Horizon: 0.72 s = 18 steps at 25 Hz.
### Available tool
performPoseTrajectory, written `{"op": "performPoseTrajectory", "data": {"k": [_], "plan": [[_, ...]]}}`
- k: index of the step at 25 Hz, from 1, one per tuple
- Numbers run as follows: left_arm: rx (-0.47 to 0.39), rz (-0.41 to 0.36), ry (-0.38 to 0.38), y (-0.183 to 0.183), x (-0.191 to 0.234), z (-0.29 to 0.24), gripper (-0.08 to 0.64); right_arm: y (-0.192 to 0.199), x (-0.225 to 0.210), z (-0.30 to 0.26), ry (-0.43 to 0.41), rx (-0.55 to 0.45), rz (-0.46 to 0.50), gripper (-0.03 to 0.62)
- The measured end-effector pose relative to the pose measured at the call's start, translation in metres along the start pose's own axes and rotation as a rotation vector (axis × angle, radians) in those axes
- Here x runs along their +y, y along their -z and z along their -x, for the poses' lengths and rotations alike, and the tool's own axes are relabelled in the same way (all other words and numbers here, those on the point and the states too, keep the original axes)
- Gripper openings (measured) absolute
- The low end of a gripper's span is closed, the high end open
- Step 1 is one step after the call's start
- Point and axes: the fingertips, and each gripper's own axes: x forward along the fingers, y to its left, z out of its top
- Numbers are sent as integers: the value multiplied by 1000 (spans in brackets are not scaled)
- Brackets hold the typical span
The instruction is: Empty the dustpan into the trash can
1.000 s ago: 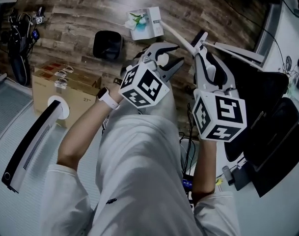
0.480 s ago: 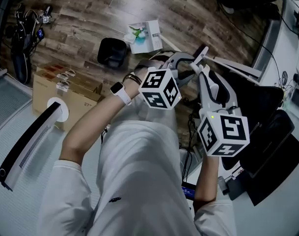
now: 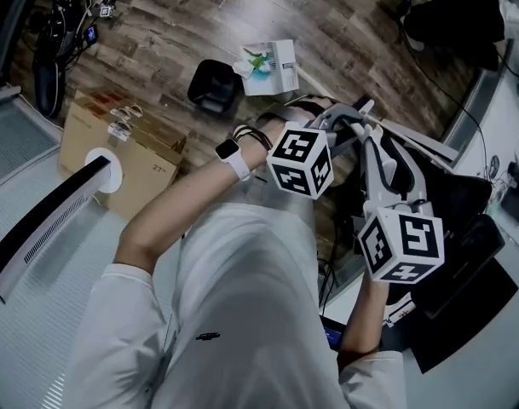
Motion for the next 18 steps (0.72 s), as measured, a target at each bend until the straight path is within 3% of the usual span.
{"op": "performPoseTrajectory", "data": {"k": [6,11,18], "plan": [[-6,38,-57,-3,18,27,97,-22,22,2,-44,-28,49,112],[-39,125,-125,-12,35,47,106,-42,32,10,-80,-68,74,112],[-24,158,-207,2,35,87,110,-44,73,15,-166,-110,170,112]]}}
